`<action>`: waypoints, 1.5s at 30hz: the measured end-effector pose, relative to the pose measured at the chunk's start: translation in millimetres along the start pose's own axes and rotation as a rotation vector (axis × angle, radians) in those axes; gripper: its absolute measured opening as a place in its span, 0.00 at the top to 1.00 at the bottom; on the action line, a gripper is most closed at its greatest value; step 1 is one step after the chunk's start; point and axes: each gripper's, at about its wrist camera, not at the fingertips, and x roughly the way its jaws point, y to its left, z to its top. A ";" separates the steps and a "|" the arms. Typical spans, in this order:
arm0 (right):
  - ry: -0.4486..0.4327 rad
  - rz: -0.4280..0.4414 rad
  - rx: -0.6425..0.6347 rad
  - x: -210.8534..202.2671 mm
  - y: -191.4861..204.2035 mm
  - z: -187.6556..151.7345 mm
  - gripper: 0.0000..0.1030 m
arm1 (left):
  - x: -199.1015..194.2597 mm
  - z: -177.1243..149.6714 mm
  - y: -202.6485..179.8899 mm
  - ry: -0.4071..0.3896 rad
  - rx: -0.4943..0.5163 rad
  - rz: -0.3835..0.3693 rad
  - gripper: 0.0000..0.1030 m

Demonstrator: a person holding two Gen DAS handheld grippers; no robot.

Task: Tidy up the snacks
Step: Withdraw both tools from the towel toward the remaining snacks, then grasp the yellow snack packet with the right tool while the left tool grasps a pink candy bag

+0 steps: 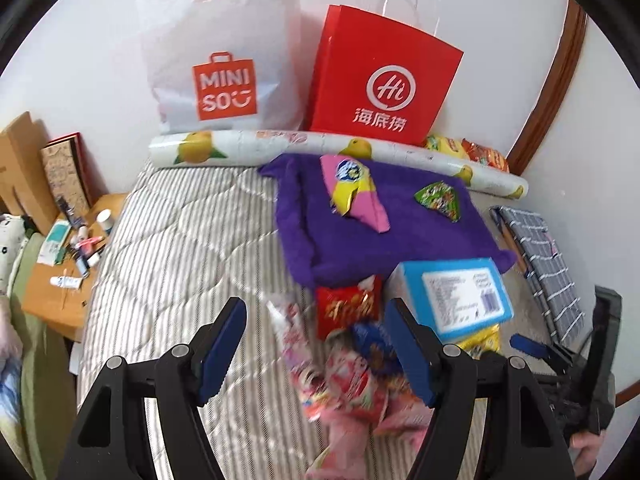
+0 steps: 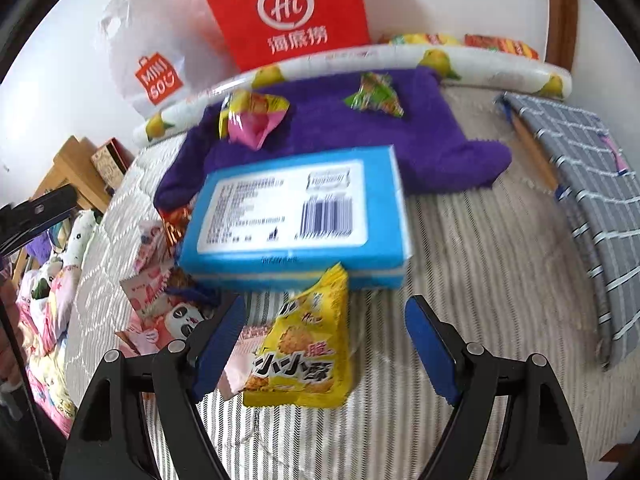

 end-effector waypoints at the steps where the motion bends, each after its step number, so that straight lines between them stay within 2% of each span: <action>1: 0.007 0.002 0.003 3.3 0.9 -0.7 0.20 | -2.4 -3.7 1.5 0.001 0.005 0.006 0.32; 4: 0.034 0.020 0.002 11.1 5.4 -4.7 0.21 | -8.0 -10.8 5.2 0.003 0.009 0.016 0.32; 7: 0.057 -0.009 -0.020 16.5 9.8 -9.6 0.23 | -11.8 -17.5 10.0 0.005 0.001 0.017 0.32; 14: 0.088 0.014 -0.024 23.5 11.1 -16.7 0.45 | -8.8 -31.0 23.4 0.033 -0.045 0.008 0.32; 18: 0.070 0.007 -0.031 19.3 11.3 -17.3 0.49 | -9.2 -40.0 28.4 0.048 -0.061 0.003 0.32; 27: 0.005 -0.022 -0.026 -5.0 0.5 -18.9 0.50 | 2.8 -63.1 12.8 0.097 -0.001 0.006 0.32; 33: -0.037 -0.048 -0.015 -24.9 -17.3 -19.7 0.51 | 23.1 -88.0 -1.8 0.168 0.043 -0.016 0.32; 34: -0.045 -0.053 -0.012 -27.8 -20.7 -19.7 0.55 | 25.7 -92.2 -4.8 0.177 0.055 -0.020 0.32; 35: -0.044 -0.052 -0.004 -29.5 -24.2 -20.0 0.65 | 26.9 -94.5 -7.0 0.181 0.062 -0.022 0.32; 36: -0.042 -0.049 0.005 -31.0 -27.8 -20.2 0.71 | 29.2 -98.4 -10.1 0.188 0.077 -0.025 0.32; 38: -0.048 -0.028 0.029 -31.2 -33.6 -21.1 0.71 | 32.3 -102.9 -13.3 0.197 0.094 -0.032 0.32; 43: -0.034 -0.037 0.003 -27.1 -32.1 -22.5 0.69 | 42.0 -108.4 -17.7 0.213 0.103 -0.038 0.32; 45: -0.026 -0.032 -0.002 -26.6 -30.8 -23.6 0.59 | 46.3 -110.4 -18.6 0.220 0.108 -0.034 0.32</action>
